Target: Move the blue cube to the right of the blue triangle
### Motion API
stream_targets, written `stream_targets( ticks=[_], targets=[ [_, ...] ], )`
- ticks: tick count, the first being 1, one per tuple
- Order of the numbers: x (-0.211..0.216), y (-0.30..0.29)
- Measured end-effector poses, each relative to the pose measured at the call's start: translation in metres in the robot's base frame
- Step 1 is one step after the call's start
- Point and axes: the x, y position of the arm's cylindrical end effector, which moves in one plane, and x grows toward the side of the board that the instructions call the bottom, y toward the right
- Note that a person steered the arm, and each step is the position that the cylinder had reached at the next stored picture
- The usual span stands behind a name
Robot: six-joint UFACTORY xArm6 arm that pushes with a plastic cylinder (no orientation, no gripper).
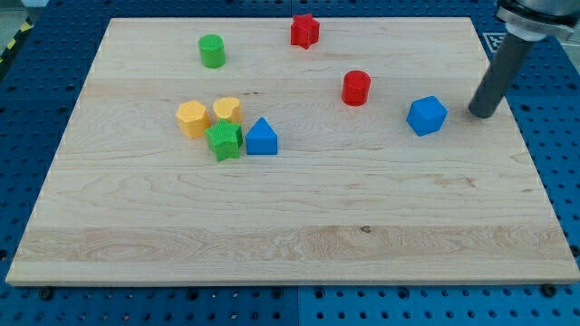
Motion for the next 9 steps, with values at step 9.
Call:
stream_targets(
  ticks=[9],
  targets=[
    [0.06, -0.121]
  ],
)
